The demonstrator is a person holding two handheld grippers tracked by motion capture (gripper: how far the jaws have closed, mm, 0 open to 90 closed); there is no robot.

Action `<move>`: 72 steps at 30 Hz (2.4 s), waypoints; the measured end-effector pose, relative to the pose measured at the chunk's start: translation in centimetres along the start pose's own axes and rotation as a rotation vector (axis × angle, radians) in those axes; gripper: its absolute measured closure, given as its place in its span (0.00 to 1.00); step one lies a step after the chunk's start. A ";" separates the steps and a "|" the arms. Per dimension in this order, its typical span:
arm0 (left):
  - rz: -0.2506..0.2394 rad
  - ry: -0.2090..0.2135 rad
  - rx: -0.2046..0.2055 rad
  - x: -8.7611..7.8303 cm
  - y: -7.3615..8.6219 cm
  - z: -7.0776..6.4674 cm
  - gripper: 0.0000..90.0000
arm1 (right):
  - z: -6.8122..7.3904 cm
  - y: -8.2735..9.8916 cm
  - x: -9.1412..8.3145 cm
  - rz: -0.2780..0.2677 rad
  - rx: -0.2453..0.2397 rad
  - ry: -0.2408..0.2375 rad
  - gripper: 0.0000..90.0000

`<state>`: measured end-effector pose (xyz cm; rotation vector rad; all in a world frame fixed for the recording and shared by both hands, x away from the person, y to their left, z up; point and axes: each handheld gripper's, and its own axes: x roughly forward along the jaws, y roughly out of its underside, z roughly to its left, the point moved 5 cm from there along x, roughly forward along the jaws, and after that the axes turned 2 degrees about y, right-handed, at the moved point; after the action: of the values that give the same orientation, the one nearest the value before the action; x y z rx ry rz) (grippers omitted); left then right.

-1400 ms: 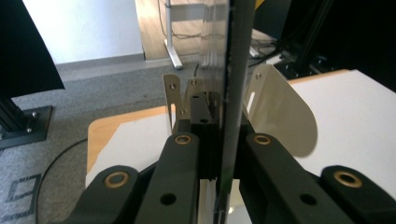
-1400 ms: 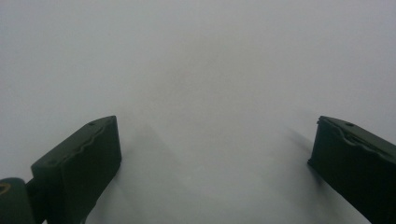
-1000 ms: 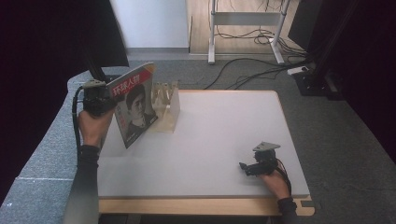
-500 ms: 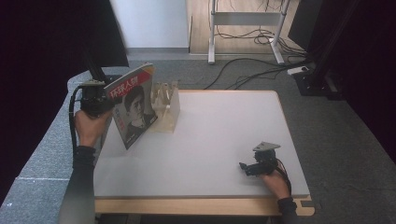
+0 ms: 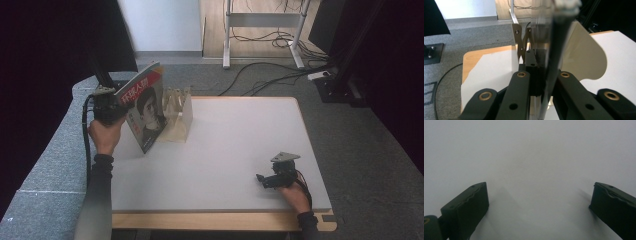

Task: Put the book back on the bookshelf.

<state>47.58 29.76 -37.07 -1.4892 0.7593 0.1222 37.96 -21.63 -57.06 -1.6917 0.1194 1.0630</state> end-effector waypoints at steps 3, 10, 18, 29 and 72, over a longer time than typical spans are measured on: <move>0.008 0.004 -0.010 -0.1 0.5 0.5 0.91 | 0.0 0.0 0.0 -0.001 0.000 0.002 0.01; 0.012 -0.020 0.008 0.1 0.7 0.7 0.70 | 0.0 0.0 0.0 0.000 0.001 0.002 0.01; -0.003 -0.017 0.038 -0.4 1.0 0.5 0.28 | 0.0 -0.1 0.0 -0.001 -0.001 0.002 0.01; -0.031 0.017 0.004 -2.7 2.3 1.0 0.08 | 0.0 -0.1 0.0 0.001 0.001 0.002 0.01; 0.106 0.228 0.176 0.2 15.6 -8.7 0.00 | 0.0 -0.1 0.0 0.002 0.003 0.003 0.01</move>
<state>36.37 23.58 -49.54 -1.3088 1.0072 -0.0353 37.98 -21.59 -57.01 -1.6912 0.1244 1.0606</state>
